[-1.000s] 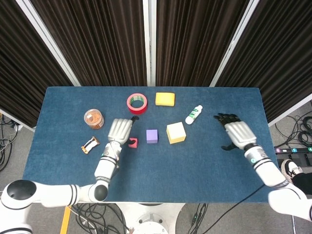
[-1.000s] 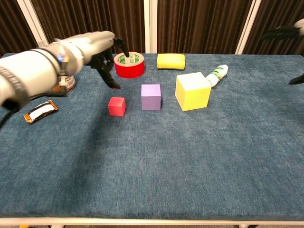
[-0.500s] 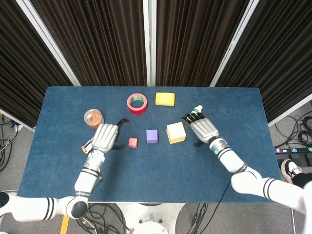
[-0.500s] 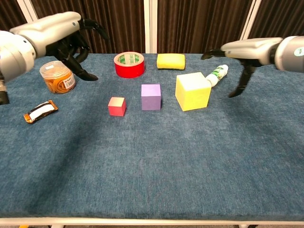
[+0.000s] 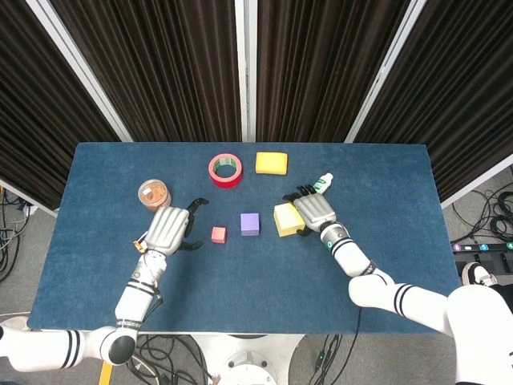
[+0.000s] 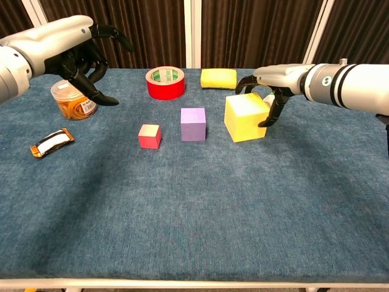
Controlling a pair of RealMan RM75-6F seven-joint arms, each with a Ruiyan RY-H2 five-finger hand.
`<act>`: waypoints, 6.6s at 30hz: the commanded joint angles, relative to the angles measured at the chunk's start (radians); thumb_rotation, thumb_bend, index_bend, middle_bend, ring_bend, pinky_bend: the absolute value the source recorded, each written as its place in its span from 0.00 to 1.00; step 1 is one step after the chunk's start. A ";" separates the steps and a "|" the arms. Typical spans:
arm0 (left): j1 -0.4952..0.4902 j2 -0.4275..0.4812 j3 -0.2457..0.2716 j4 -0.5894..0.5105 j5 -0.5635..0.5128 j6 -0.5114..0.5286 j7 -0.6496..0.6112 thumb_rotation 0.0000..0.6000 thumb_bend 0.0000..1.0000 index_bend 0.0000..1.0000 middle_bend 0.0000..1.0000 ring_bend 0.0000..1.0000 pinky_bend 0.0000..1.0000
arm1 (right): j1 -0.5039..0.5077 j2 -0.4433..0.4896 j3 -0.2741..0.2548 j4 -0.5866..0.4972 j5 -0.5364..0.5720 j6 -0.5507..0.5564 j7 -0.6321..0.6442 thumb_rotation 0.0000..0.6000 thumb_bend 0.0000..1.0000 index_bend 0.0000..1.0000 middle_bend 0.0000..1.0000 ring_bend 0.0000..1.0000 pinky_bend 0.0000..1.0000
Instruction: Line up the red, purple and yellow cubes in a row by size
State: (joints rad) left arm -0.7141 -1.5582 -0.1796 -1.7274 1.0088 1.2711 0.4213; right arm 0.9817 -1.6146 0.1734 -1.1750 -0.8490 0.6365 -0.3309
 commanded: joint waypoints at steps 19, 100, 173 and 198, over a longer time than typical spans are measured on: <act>0.033 -0.004 -0.002 -0.026 0.065 -0.016 -0.012 1.00 0.16 0.29 0.88 0.88 0.93 | -0.025 -0.002 0.026 -0.278 0.258 0.315 -0.220 1.00 0.24 0.35 0.40 0.14 0.00; 0.046 -0.022 -0.055 0.059 0.030 -0.122 -0.039 1.00 0.16 0.35 0.87 0.88 0.93 | -0.178 0.352 0.041 -0.571 0.121 0.433 -0.141 1.00 0.23 0.00 0.09 0.00 0.00; -0.302 -0.400 -0.245 0.607 -0.623 -0.297 0.278 1.00 0.27 0.57 0.90 0.91 0.96 | -0.437 0.565 0.040 -0.559 -0.160 0.427 0.176 1.00 0.23 0.00 0.10 0.00 0.00; -0.256 -0.296 -0.199 0.423 -0.558 -0.247 0.271 1.00 0.26 0.40 0.88 0.91 0.95 | -0.450 0.573 0.052 -0.577 -0.166 0.439 0.177 1.00 0.23 0.00 0.11 0.00 0.00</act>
State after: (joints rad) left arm -0.9855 -1.8862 -0.3948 -1.2638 0.4173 1.0028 0.6951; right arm 0.5323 -1.0419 0.2254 -1.7515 -1.0147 1.0756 -0.1541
